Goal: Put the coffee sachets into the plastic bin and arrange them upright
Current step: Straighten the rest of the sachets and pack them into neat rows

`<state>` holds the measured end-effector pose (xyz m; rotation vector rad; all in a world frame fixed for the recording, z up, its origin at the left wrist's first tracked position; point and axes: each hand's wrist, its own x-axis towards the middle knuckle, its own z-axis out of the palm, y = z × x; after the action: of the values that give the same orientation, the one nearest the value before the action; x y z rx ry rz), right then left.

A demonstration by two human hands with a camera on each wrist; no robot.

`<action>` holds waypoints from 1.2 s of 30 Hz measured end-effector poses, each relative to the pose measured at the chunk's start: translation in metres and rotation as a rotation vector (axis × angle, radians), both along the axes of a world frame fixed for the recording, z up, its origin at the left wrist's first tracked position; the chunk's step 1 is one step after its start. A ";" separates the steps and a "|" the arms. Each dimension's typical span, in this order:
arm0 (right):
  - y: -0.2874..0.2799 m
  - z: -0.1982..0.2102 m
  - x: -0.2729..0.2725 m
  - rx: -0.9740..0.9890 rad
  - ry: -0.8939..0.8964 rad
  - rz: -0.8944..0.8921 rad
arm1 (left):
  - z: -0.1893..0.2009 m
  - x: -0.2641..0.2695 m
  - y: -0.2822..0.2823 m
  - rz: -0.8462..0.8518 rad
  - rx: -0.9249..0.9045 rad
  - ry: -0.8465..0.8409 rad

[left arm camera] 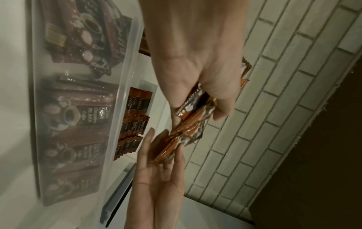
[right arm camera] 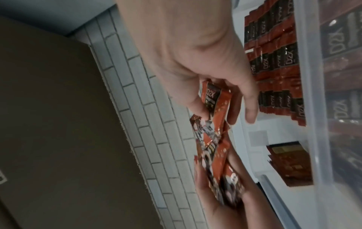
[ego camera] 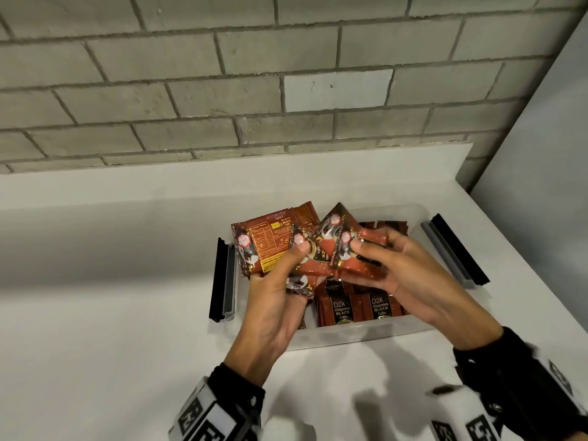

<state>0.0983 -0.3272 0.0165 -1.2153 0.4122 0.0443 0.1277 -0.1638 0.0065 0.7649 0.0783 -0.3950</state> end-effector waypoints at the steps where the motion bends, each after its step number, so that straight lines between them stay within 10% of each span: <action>1: -0.004 0.003 0.001 0.053 -0.005 -0.034 | -0.001 0.001 0.002 0.008 -0.011 0.030; 36: -0.008 0.024 -0.006 -0.452 -0.136 0.356 | -0.007 0.000 0.006 -0.184 0.104 0.071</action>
<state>0.0919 -0.3351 0.0405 -1.7170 0.0809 0.1809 0.1275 -0.1576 -0.0001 0.8635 0.0957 -0.5966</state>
